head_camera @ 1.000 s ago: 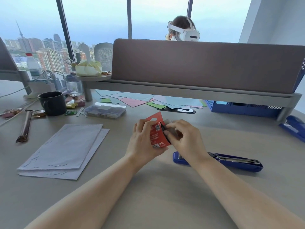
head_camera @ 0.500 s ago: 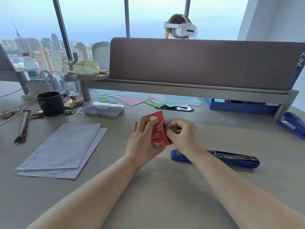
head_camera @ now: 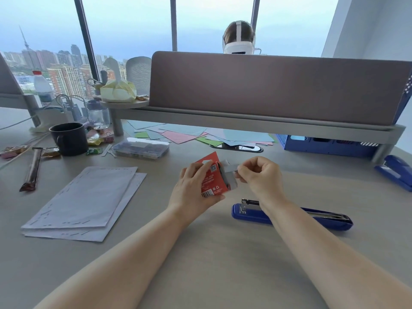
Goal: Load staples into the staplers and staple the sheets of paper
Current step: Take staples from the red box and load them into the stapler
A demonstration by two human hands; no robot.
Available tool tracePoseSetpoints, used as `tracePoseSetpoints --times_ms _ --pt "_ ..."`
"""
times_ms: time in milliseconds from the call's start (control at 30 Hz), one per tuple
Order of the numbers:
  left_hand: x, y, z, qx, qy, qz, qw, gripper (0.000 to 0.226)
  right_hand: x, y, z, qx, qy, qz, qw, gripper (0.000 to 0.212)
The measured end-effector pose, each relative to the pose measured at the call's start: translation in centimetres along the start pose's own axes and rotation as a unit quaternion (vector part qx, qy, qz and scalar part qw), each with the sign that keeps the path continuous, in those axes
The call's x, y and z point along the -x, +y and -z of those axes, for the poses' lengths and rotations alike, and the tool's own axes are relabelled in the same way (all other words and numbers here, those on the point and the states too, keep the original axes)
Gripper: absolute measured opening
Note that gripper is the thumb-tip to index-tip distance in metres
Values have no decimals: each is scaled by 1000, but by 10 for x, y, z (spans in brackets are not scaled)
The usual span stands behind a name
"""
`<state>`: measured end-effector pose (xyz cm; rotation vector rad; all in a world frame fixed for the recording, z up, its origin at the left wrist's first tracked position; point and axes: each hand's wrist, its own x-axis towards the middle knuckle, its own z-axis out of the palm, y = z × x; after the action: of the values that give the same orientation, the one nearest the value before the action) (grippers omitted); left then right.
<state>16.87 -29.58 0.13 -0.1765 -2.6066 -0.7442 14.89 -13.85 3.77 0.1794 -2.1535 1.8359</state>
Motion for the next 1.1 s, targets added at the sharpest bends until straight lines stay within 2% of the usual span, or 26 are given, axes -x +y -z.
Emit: tracePoseSetpoints --times_ms 67,133,333,400,500,600,700,800,867,1000,1100 --pt "-2 -1 -2 8 -17 -2 1000 80 -3 2 3 -20 -28 -14 999 13" --pt "-4 -2 -5 6 -38 -4 999 74 -7 6 5 -10 -57 -26 998 22" --pt "-11 -12 -11 -54 -135 12 989 63 -12 13 26 -18 -85 -86 992 15" --pt "-14 -12 -11 -80 -168 17 982 60 -9 14 38 -21 -95 -91 991 21" --pt "-15 -2 -11 -134 -168 -28 976 60 -3 15 55 -20 -101 -101 990 26" --pt "-11 16 -13 -40 -184 -90 978 56 2 17 64 -22 -116 -101 988 25" --pt "-11 32 -17 22 -210 -102 972 42 5 20 69 27 -115 -78 990 23" --pt "-13 39 -23 29 -187 -95 977 31 9 24 73 98 -102 -28 990 19" --pt "-13 39 -28 35 -164 -94 981 28 12 28 74 123 -96 -4 988 18" --pt "-8 37 -32 37 -141 -101 984 25 16 36 74 166 -111 53 978 29" --pt "-6 37 -32 37 -136 -105 984 26 19 41 74 197 -111 77 971 17"
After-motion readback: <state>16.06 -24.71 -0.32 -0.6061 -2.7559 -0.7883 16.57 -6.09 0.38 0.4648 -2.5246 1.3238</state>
